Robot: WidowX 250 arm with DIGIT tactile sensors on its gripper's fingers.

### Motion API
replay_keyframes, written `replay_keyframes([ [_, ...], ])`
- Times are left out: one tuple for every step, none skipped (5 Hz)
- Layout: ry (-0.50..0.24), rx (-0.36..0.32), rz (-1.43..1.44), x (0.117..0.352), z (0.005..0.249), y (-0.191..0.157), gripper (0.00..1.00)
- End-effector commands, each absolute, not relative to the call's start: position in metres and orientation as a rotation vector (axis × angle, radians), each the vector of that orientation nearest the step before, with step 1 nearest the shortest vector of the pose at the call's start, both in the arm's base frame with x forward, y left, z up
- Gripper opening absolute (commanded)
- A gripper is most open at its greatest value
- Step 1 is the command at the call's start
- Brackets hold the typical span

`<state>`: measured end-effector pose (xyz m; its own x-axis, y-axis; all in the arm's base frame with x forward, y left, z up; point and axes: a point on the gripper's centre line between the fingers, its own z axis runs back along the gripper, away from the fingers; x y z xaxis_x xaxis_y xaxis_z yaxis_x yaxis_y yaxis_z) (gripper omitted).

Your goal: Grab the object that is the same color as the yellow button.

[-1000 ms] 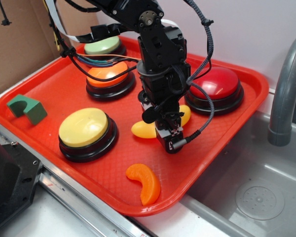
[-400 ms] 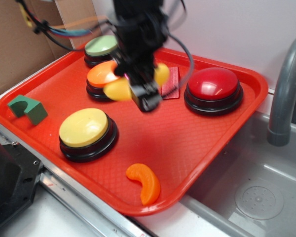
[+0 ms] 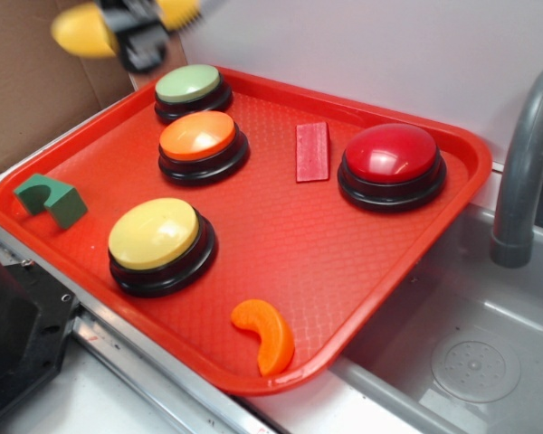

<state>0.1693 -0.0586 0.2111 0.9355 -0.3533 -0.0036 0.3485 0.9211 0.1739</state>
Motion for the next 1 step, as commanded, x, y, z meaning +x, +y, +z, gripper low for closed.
replay_keyframes([
  [0.004,0.005,-0.268,0.1408,0.2319,-0.032,0.0],
])
